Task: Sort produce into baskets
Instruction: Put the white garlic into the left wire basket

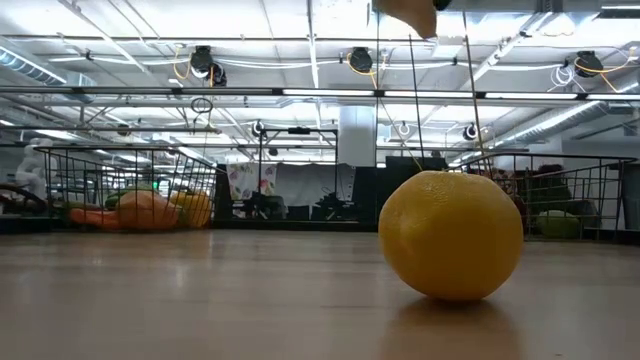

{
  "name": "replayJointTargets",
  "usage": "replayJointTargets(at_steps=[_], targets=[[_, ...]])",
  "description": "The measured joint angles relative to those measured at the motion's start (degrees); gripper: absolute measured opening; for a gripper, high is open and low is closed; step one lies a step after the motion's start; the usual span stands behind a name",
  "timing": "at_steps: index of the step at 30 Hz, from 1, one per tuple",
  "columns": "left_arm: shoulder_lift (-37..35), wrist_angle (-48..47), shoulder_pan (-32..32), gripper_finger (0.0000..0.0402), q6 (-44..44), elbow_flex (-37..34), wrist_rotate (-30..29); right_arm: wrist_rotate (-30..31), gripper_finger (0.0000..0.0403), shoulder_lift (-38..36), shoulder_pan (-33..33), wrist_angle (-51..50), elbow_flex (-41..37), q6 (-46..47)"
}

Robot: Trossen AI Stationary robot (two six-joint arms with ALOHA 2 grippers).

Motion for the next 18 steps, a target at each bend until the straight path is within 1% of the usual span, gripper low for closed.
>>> replayJointTargets(at_steps=[2, 5, 10, 14, 16, 18], targets=[[1.65, 3.13, -0.23, 0.0306, 3.86, 0.0, -1.82, -3.98, 0.0208, 0.0, -0.34, -0.27, 0.0, -0.08], [3.68, 7.85, -0.29, 0.0306, 7.75, 0.0, -1.84, -8.39, 0.0208, 0.0, -0.49, -0.39, 0.0, 0.87], [6.69, 11.14, -0.16, 0.0306, 16.48, 0.0, -1.8, -9.17, 0.0208, 0.0, -0.51, -0.08, 0.0, 1.66], [9.29, 18.33, 0.78, 0.0306, 22.93, 0.0, -1.8, -9.48, 0.0208, 0.0, -0.79, -0.03, 0.0, 2.35], [10.26, 20.92, 1.41, 0.0306, 25.53, 0.02, -2.99, -9.48, 0.0208, 0.0, -0.96, 0.01, 0.0, 2.72], [10.5, 21.22, 2.09, 0.0306, 27.01, 0.02, -3.6, -9.48, 0.0208, 0.0, -1.17, 0.01, 0.0, 2.89]])
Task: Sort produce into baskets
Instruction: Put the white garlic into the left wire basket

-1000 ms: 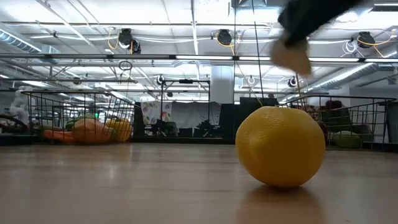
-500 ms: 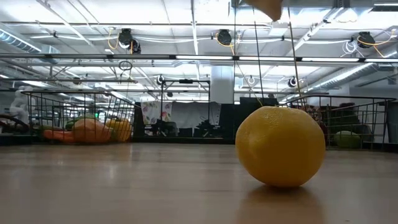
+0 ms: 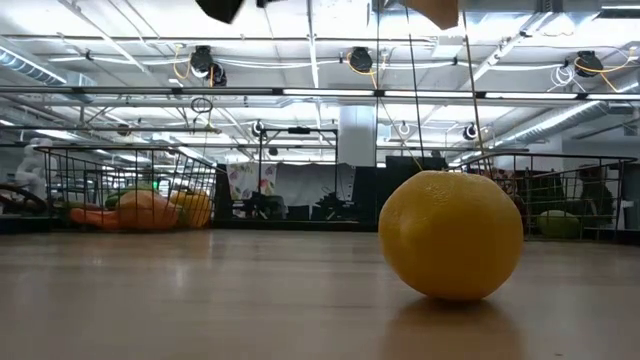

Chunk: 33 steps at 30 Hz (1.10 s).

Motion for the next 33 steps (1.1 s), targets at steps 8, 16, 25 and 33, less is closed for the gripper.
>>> replayJointTargets(at_steps=[8, 16, 25, 33], targets=[[0.0, 0.52, 4.12, 0.0306, 2.36, 0.04, 4.68, -0.02, 0.0208, 0.0, 0.04, -0.03, 0.0, 0.26], [0.0, -0.96, 5.65, 0.0306, 4.71, 0.04, 8.55, -0.07, 0.0208, 0.0, -0.07, -0.1, -0.04, 0.98], [0.37, 1.63, 6.46, 0.0306, 9.1, 0.07, 8.84, -0.04, 0.0208, 0.0, -1.39, 0.35, -0.04, 1.24], [0.35, 1.4, 7.63, 0.0305, 11.06, 0.07, 9.39, -0.14, 0.0208, 0.0, -1.9, 0.37, -0.04, 1.53]])
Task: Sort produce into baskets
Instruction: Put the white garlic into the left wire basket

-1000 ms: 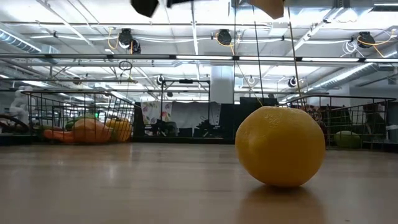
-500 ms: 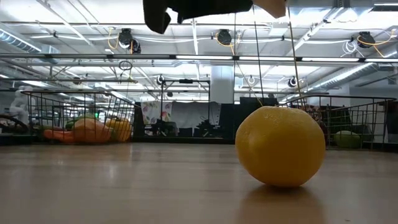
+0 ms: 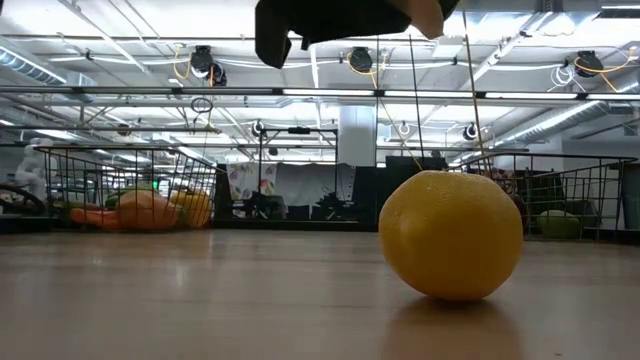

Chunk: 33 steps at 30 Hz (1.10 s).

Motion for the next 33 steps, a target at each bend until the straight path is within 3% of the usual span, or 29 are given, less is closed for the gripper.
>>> replayJointTargets(at_steps=[15, 25, 33], targets=[[-0.04, -0.99, 0.84, 0.0255, -0.35, 0.02, 2.53, -0.1, 0.0208, 0.0, 0.06, 0.04, 0.0, 0.02], [-0.04, -0.92, 0.84, 0.0246, -0.52, 0.04, 2.53, -0.08, 0.0209, 0.0, 0.04, 0.02, 0.0, 0.04], [-0.04, -0.55, -0.42, 0.0246, -0.88, 0.04, 2.47, -0.18, 0.0262, 0.0, 0.1, 0.09, 0.0, 0.87]])
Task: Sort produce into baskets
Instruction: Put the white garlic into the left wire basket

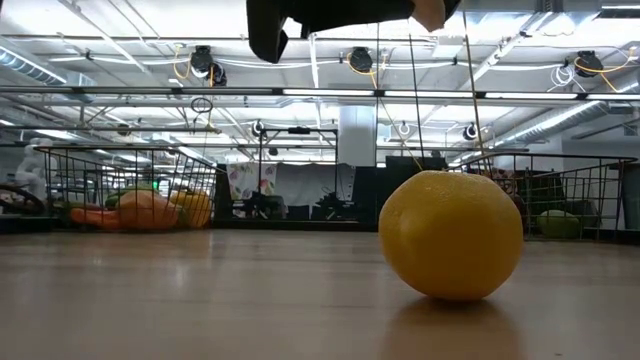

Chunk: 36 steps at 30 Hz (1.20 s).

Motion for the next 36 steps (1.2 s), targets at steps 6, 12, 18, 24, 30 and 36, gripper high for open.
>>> replayJointTargets(at_steps=[6, 12, 18, 24, 30, 36], targets=[[-0.02, -0.16, -0.38, 0.0246, -3.32, 0.0, 0.02, 0.26, 0.032, 0.0, -0.02, 0.86, 0.0, 0.0], [-0.02, -0.19, -0.8, 0.0246, -4.2, 0.0, -0.02, 0.23, 0.0351, 0.0, -0.04, 0.83, 0.0, 0.02], [-0.02, -0.2, -1.01, 0.0246, -5.56, 0.0, -0.2, 0.04, 0.0364, -0.29, -0.13, 1.16, 0.0, 1.84], [-0.02, -0.24, -1.01, 0.0246, -5.63, 0.0, -0.2, -1.4, 0.0394, -0.41, -0.82, 2.6, 0.0, 2.77], [-0.02, -0.99, -1.12, 0.0246, -9.19, 0.0, -0.24, -1.3, 0.0397, -2.54, -2.03, 2.54, 0.02, 1.1], [-0.09, -2.72, -1.7, 0.0246, -13.64, 0.0, -3.77, -0.73, 0.0398, -8.7, -3.97, -0.3, 0.02, -2.38]])
